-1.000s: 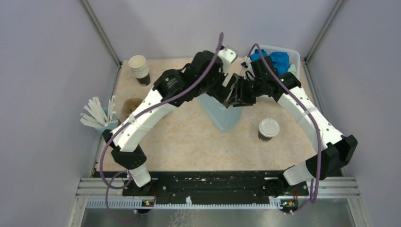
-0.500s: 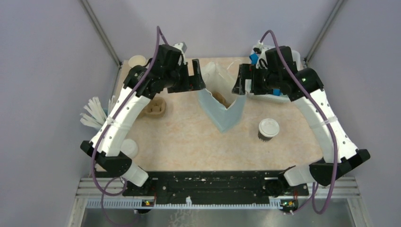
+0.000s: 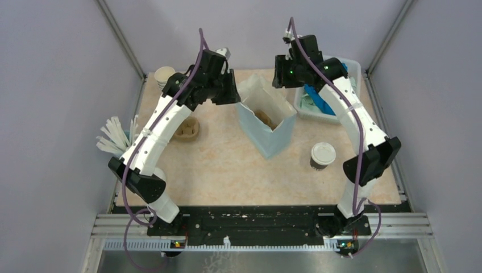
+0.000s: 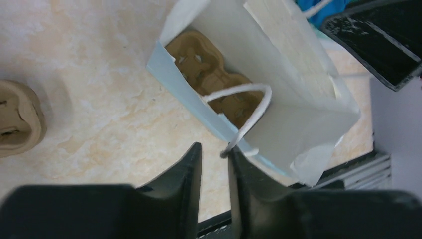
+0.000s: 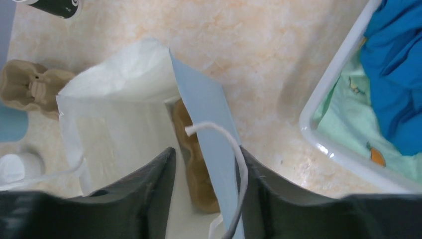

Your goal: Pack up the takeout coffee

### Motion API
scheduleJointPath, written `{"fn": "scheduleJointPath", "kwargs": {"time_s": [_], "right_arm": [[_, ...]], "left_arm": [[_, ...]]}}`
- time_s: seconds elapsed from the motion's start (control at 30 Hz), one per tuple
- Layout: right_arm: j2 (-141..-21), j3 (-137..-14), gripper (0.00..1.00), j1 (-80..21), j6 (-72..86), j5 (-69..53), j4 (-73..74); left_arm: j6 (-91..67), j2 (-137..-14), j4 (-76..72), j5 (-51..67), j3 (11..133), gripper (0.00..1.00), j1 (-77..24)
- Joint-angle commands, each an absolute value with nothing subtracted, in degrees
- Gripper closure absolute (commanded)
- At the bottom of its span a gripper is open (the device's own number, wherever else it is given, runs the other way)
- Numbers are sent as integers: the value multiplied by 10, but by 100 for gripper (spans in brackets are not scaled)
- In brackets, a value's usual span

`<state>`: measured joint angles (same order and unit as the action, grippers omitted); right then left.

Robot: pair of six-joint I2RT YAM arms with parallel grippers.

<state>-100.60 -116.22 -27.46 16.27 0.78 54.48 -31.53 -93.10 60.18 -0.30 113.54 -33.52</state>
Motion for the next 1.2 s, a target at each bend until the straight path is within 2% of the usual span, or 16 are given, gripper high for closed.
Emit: {"fn": "scheduleJointPath", "kwargs": {"time_s": [0.0, 0.07, 0.17, 0.27, 0.43, 0.63, 0.77, 0.8, 0.87, 0.93, 0.97, 1.07, 1.1, 1.17], "right_arm": [[-1024, -1281, 66, -269, 134, 28, 543], [-1020, -1298, 84, -269, 128, 14, 549], [-1011, -1327, 98, -269, 125, -25, 553], [-1007, -1371, 100, -269, 132, -57, 558], [-992, -1416, 100, -268, 167, -90, 555], [-963, -1406, 100, -269, 211, -123, 540], [-932, -1315, 100, -269, 247, -152, 503], [-921, -1275, 95, -269, 253, -158, 485], [-891, -1167, 70, -269, 255, -164, 441], [-871, -1083, 39, -269, 253, -156, 432], [-869, -1067, 30, -269, 251, -150, 453], [-848, -1045, 13, -269, 242, -130, 517], [-827, -1037, 4, -268, 241, -128, 525], [-803, -1039, 1, -269, 240, -136, 541]], "left_arm": [[-297, -949, 571, -6, 1175, 80, -322], [-297, -961, 574, -3, 1207, 92, -319], [-304, -980, 594, -3, 1293, 99, -317], [-307, -975, 586, 6, 1348, 100, -314], [-319, -930, 532, 38, 1349, 100, -309], [-352, -899, 516, 48, 1336, 100, -306], [-371, -854, 517, 33, 1243, 100, -306], [-380, -840, 526, 18, 1211, 93, -306], [-400, -807, 560, -32, 1139, 66, -306], [-411, -772, 583, -44, 1070, 37, -304], [-410, -760, 589, -39, 1049, 27, -303], [-397, -734, 592, -9, 1036, 12, -302], [-394, -732, 600, -5, 1044, 9, -303], [-382, -731, 605, 21, 1055, 5, -303]]}}
